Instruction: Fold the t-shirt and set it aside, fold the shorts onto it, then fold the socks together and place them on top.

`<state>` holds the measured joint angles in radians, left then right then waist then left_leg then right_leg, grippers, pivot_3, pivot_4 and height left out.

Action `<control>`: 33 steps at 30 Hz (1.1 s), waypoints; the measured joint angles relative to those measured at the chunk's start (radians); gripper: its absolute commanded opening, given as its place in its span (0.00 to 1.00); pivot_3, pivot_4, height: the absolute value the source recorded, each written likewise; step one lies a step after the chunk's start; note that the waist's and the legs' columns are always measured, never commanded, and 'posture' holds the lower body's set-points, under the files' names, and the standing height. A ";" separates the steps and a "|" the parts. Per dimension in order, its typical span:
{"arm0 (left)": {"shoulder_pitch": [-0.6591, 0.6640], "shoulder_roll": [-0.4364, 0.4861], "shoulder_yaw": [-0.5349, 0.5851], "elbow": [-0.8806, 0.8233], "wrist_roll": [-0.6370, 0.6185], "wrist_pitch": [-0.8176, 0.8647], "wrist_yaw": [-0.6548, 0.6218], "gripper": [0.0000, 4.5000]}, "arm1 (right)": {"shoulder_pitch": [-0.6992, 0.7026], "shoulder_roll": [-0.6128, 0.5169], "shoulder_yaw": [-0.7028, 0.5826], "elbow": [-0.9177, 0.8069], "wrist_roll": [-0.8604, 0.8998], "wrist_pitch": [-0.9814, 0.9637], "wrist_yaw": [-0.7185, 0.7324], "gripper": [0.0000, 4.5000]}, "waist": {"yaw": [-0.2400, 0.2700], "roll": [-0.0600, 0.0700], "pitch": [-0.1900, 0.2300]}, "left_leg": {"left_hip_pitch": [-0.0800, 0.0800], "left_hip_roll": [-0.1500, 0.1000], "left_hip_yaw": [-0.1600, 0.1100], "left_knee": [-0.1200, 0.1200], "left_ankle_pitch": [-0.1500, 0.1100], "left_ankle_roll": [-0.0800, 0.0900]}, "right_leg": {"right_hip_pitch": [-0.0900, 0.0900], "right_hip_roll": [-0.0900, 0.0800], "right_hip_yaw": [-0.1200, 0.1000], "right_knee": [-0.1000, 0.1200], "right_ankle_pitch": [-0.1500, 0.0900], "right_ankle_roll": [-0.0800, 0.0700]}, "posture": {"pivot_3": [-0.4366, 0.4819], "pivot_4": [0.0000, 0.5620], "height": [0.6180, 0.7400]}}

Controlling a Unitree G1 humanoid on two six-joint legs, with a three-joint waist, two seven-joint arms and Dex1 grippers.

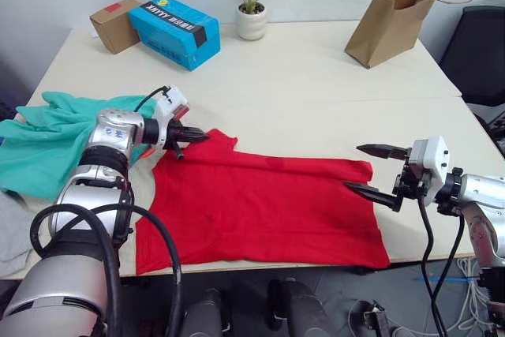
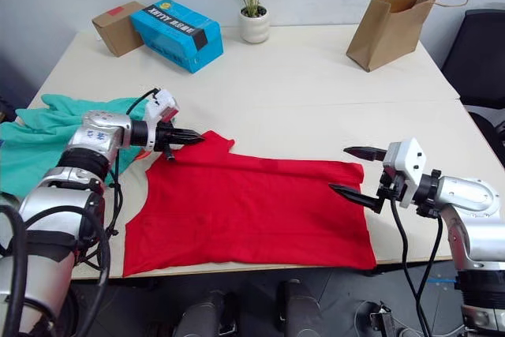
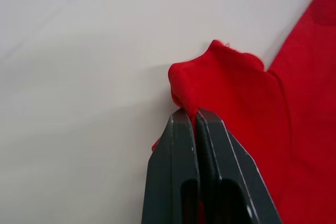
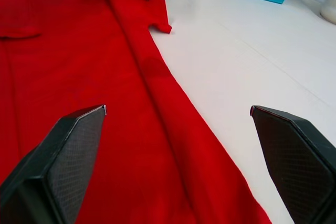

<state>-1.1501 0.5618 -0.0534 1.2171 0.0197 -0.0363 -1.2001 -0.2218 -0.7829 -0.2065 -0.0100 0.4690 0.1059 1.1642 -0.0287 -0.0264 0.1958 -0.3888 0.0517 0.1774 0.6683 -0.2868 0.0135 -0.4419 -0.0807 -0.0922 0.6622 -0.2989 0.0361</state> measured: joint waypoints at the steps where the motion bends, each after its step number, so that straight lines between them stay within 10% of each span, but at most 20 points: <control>1: 0.011 0.004 0.007 -0.009 -0.008 -0.037 -0.018 0.00 | 0.003 0.000 0.000 0.001 0.000 -0.001 0.000 1.00 | 0.001 0.000 0.000 | 0.000 0.000 0.000 0.000 0.000 0.000 | 0.000 0.000 0.000 0.000 0.000 0.000 | 0.48 0.27 1.00; 16: 0.279 0.051 0.094 -0.317 -0.147 -0.370 -0.220 0.00 | 0.043 0.010 0.002 0.038 -0.020 -0.064 -0.005 1.00 | 0.000 0.000 0.000 | 0.000 0.000 0.000 0.001 0.000 0.001 | 0.001 0.000 0.000 0.000 0.000 0.000 | 0.48 0.27 1.00; 33: 0.608 0.149 0.089 -0.661 -0.219 -0.383 -0.244 0.00 | 0.114 0.044 0.005 0.035 -0.044 -0.087 -0.033 1.00 | 0.001 0.000 0.000 | 0.002 0.001 -0.001 0.001 0.000 0.001 | 0.003 0.000 0.000 0.000 0.001 -0.001 | 0.48 0.27 1.00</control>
<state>-0.5420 0.7110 0.0356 0.5562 -0.1989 -0.4196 -1.4442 -0.1081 -0.7393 -0.2013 0.0250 0.4252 0.0190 1.1308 -0.0279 -0.0263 0.1954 -0.3872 0.0523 0.1761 0.6689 -0.2870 0.0147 -0.4390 -0.0812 -0.0924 0.6619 -0.2984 0.0353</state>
